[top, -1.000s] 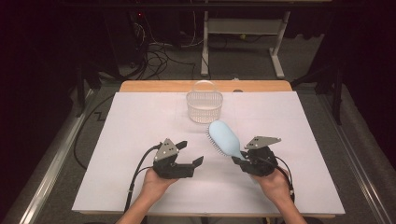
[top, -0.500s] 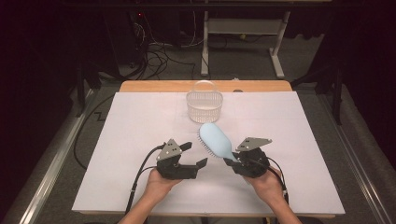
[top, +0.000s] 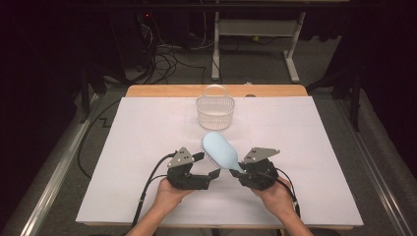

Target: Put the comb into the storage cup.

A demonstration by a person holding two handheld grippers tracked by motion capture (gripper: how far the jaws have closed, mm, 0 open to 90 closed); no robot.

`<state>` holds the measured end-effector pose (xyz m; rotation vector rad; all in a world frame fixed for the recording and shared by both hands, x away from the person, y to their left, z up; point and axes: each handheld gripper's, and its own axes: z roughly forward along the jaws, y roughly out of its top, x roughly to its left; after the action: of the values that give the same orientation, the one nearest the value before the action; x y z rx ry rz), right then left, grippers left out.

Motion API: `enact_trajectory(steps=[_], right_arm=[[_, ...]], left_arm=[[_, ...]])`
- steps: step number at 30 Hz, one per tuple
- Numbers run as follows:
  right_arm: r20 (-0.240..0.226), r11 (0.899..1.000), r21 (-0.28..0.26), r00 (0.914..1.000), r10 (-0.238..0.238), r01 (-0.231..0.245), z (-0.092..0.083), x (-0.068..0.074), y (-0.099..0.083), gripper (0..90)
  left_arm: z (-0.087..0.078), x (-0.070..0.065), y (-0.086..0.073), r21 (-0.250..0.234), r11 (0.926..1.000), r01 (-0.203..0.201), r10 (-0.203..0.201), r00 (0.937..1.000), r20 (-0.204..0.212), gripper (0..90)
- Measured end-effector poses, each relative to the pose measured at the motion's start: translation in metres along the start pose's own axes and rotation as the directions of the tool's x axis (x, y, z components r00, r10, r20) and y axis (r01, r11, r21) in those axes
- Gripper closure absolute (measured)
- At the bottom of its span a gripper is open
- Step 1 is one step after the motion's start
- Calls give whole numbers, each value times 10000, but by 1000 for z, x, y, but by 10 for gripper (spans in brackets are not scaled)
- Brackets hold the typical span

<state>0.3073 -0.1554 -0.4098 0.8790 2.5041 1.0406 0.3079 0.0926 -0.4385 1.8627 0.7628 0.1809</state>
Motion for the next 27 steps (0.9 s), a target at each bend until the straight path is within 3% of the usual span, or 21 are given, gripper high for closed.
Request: enact_trajectory(steps=[27], right_arm=[[-159, 9991, 67, 9990, -411, 412, 14, 15, 4, 703]], left_arm=[[2, 1, 1, 33, 9991, 425, -426, 9988, 233, 174]])
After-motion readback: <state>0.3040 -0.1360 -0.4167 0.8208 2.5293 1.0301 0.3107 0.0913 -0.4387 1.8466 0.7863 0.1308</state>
